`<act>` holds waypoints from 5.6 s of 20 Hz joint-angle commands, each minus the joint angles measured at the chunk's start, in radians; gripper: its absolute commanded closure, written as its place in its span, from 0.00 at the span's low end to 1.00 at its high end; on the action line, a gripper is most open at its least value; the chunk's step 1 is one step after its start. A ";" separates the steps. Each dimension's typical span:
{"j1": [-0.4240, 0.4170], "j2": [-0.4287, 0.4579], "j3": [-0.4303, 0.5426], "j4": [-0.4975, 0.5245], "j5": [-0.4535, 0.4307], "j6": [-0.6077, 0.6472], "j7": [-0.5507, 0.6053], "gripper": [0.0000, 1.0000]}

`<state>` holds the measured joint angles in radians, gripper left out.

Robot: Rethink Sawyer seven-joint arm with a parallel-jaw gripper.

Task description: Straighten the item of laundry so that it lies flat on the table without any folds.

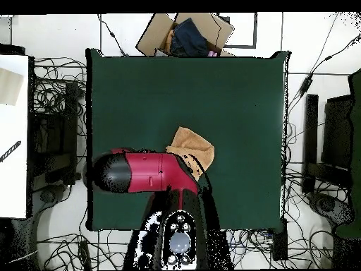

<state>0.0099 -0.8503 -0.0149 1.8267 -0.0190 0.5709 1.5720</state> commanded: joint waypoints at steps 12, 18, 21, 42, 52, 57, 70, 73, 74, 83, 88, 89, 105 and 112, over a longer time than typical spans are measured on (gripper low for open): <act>-0.153 0.012 0.047 -0.064 -0.027 0.100 0.013 0.00; -0.220 -0.005 0.079 -0.050 -0.039 0.096 -0.032 0.00; -0.243 -0.004 0.088 -0.049 -0.052 0.090 -0.045 0.00; -0.191 0.055 0.064 0.003 -0.147 -0.080 0.076 0.00; -0.160 0.087 0.029 0.020 -0.173 -0.165 0.138 0.00; -0.169 0.093 0.033 0.033 -0.162 -0.199 0.141 0.00; -0.240 0.093 0.122 0.147 -0.106 -0.340 0.171 0.00; -0.251 0.095 0.141 0.165 -0.103 -0.359 0.170 0.00; -0.250 0.095 0.143 0.168 -0.103 -0.359 0.169 0.00; -0.224 0.140 0.129 0.216 -0.110 -0.468 0.213 0.00; -0.203 0.177 0.108 0.243 -0.111 -0.560 0.241 0.00; -0.201 0.181 0.107 0.247 -0.108 -0.568 0.243 0.00; -0.188 0.236 0.097 0.321 -0.078 -0.738 0.279 0.00; -0.201 0.266 0.084 0.349 -0.085 -0.781 0.273 0.00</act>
<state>-0.1887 -0.6323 0.0232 2.1312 -0.1424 -0.1432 1.5737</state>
